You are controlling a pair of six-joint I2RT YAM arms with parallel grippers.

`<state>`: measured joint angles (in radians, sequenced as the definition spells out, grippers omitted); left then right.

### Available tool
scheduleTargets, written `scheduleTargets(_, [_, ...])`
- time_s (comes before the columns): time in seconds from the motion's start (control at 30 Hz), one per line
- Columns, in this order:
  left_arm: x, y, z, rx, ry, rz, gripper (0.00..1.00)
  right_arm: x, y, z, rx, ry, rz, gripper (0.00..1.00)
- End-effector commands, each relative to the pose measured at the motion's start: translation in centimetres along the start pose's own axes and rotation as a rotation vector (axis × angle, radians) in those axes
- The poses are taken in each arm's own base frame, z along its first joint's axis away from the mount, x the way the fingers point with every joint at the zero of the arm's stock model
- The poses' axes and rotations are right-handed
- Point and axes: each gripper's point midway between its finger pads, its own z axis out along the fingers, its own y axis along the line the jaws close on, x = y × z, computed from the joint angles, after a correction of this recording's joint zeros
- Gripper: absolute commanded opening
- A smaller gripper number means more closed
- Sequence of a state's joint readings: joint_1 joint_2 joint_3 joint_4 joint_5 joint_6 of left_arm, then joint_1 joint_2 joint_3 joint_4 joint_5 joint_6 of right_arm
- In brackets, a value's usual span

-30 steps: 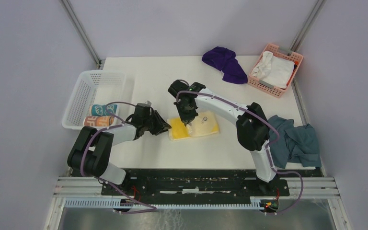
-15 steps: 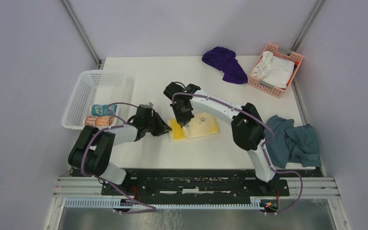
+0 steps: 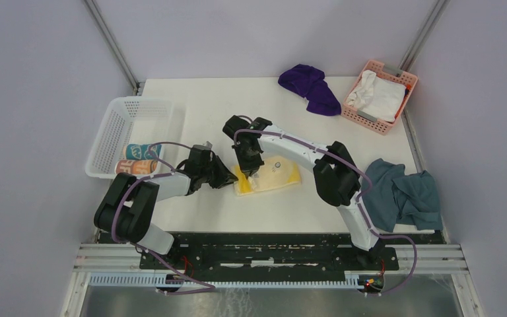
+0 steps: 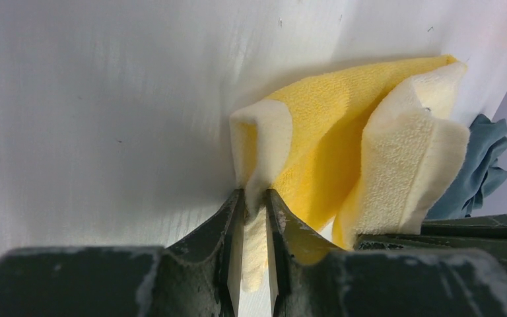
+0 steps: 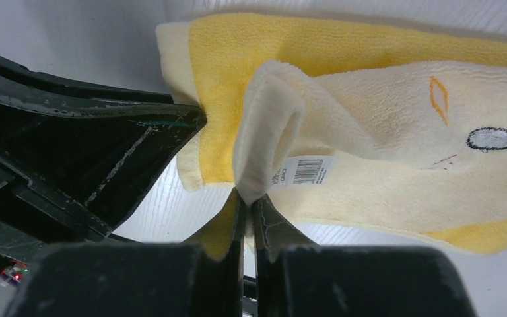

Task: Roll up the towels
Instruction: Fold the towel at the center of the board.

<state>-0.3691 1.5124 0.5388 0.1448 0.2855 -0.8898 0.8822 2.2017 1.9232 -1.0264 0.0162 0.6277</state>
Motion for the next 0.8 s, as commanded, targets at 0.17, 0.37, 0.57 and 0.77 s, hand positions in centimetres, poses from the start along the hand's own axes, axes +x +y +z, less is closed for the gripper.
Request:
scheduleTargets(0.17, [-0.5,-0.5,-0.1,0.008,-0.041,-0.009,0.25,-1.6,2.1,-1.0,-0.061,-0.059,0.039,0.11])
scheduleTargets(0.37, [-0.6,-0.5,-0.2,0.004,-0.047,-0.009,0.25,-1.7,2.3,-0.2,-0.063,-0.055,0.059,0.12])
scheduleTargets(0.57, [-0.7,-0.6,-0.2,0.005,-0.052,-0.006,0.25,-1.7,3.1,0.6,-0.097,-0.048,0.079,0.12])
scheduleTargets(0.77, [-0.5,-0.4,-0.2,-0.001,-0.051,-0.005,0.25,-1.0,3.3,1.7,-0.107,-0.01,0.083,0.13])
